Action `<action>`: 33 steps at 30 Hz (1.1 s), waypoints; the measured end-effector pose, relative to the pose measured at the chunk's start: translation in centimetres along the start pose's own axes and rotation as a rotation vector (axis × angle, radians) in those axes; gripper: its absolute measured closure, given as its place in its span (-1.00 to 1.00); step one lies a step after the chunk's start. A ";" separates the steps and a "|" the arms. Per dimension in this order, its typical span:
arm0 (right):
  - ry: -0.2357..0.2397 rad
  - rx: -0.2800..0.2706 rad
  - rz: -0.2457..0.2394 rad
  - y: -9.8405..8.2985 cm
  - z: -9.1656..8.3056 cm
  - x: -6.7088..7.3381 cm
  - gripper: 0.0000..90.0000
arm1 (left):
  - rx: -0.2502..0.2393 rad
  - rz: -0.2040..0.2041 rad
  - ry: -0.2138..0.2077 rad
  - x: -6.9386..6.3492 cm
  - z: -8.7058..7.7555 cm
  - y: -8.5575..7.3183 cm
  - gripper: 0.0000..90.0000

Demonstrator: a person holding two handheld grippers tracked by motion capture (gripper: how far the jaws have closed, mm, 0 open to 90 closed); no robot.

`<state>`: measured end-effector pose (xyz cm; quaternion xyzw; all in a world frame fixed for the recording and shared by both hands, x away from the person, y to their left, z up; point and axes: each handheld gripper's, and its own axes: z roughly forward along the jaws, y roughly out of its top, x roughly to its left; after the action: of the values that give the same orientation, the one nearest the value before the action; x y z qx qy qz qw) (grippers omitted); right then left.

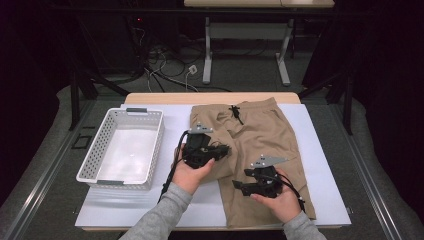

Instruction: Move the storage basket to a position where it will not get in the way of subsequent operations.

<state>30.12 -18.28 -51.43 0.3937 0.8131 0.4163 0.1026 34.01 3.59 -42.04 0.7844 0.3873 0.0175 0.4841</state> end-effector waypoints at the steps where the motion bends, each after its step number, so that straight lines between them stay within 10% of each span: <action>1: -0.002 -0.004 0.003 0.0 -0.1 -0.1 -0.19 | -0.003 -0.001 -0.008 -0.2 0.1 0.3 0.96; 11: -0.009 -0.041 0.028 0.3 -1.2 -0.9 -0.19 | -0.097 0.035 -0.048 -2.1 -1.7 3.9 0.96; 33: 0.058 0.027 -0.037 1.0 2.0 2.6 -0.12 | -0.195 -0.166 0.203 8.4 -10.6 -2.7 0.96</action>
<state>29.91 -14.82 -51.53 0.3677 0.8284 0.4147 0.0812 34.02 17.33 -41.38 0.6933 0.4944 0.0942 0.5158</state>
